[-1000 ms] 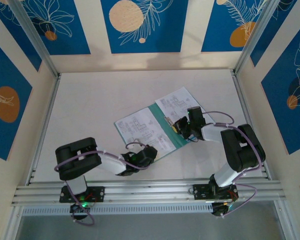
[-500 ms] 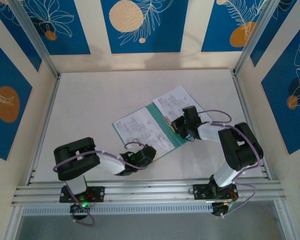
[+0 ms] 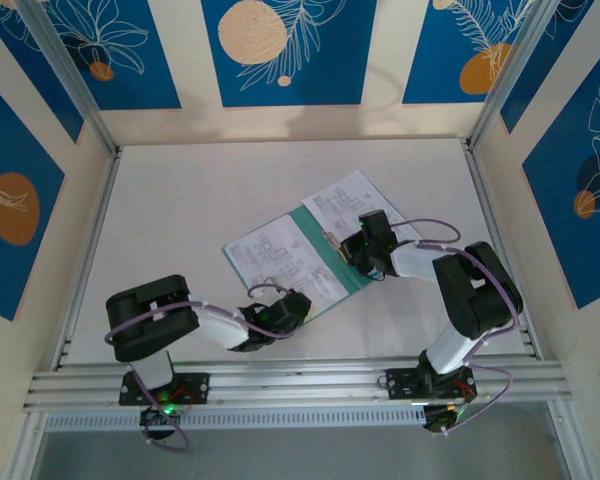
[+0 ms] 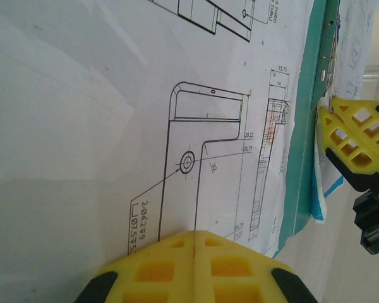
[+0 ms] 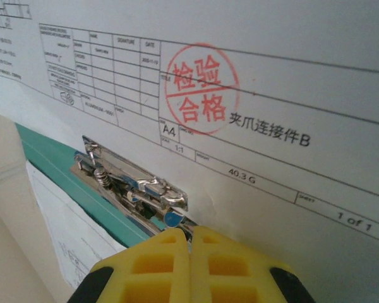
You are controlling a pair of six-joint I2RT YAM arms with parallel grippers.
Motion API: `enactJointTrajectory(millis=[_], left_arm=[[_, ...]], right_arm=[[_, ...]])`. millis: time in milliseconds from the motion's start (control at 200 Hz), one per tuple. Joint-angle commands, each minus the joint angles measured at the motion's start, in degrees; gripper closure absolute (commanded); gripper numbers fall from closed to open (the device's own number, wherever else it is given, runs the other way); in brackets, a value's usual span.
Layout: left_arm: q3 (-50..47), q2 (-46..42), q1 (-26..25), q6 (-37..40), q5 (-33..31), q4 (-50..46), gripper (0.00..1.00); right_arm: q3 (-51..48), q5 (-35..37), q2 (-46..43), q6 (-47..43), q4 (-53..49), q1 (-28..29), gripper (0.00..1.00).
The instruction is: Put the files into the folder
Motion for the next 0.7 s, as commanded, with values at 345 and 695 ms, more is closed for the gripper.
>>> enactJointTrajectory(millis=[345, 695], left_arm=[[-3.7, 0.8, 0.2, 1.6, 2.9, -10.8, 0.96], [-3.7, 0.9, 0.7, 2.0, 3.5, -10.6, 0.96]], right_arm=[[0.0, 10.6, 6.1, 1.6, -13.7, 0.2, 1.00], [2.9, 13.0, 8.9, 3.2, -20.9, 2.5, 1.00]])
